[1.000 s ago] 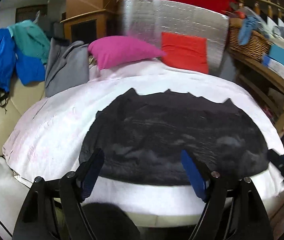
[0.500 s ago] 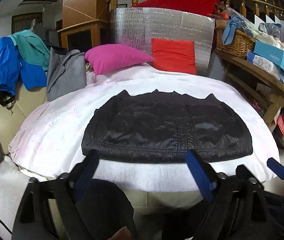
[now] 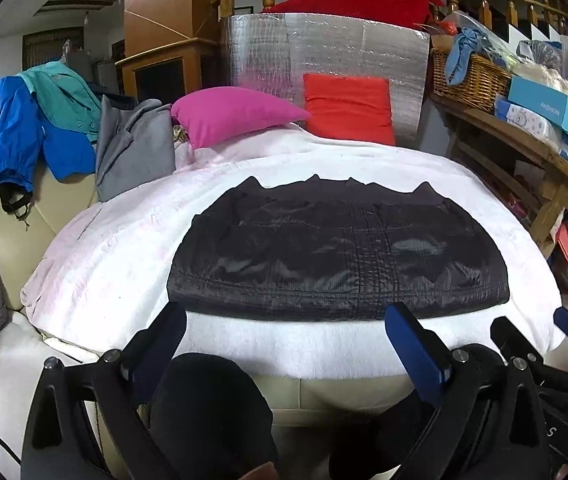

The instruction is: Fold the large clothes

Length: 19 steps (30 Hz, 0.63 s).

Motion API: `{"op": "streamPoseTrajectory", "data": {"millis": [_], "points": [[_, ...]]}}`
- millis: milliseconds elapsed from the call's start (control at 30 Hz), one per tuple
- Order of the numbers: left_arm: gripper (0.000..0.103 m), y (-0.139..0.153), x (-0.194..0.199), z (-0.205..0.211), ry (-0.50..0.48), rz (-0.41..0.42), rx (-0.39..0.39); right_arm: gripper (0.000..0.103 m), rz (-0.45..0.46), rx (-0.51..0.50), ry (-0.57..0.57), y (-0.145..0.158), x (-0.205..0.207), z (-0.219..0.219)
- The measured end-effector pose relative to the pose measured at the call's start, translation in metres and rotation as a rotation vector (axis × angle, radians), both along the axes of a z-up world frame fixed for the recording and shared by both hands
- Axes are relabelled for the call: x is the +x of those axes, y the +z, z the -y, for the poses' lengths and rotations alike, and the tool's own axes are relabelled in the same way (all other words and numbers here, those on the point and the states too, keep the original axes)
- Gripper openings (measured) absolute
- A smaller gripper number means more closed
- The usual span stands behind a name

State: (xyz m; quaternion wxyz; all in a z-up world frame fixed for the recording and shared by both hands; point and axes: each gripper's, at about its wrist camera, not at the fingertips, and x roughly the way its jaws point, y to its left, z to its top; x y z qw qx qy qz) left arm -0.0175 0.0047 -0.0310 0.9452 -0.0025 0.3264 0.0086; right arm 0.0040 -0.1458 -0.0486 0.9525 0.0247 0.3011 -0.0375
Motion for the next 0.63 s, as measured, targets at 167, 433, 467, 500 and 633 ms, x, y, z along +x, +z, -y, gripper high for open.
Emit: {"op": "streamPoseTrajectory", "data": {"millis": [167, 433, 467, 500, 633], "points": [[0.100, -0.0004, -0.0001, 0.0007, -0.004, -0.002, -0.002, 0.103, 0.026, -0.020, -0.001, 0.0063, -0.0033, -0.0009], [0.100, -0.0029, 0.0002, -0.0036, -0.006, -0.009, -0.024, 0.103, 0.037, -0.042, 0.003, 0.0102, -0.0037, -0.0033], [0.100, -0.0028, -0.0009, -0.0035, -0.005, -0.002, -0.019, 0.103, 0.037, -0.043, 0.003, 0.0101, -0.0038, -0.0032], [0.100, -0.0027, -0.0014, -0.0035, -0.005, 0.002, -0.016, 0.103, 0.038, -0.043, 0.004, 0.0100, -0.0040, -0.0034], [0.101, -0.0038, -0.0019, -0.0015, -0.018, 0.001, -0.012, 0.103, 0.033, -0.048, 0.006, 0.0086, -0.0037, -0.0050]]}}
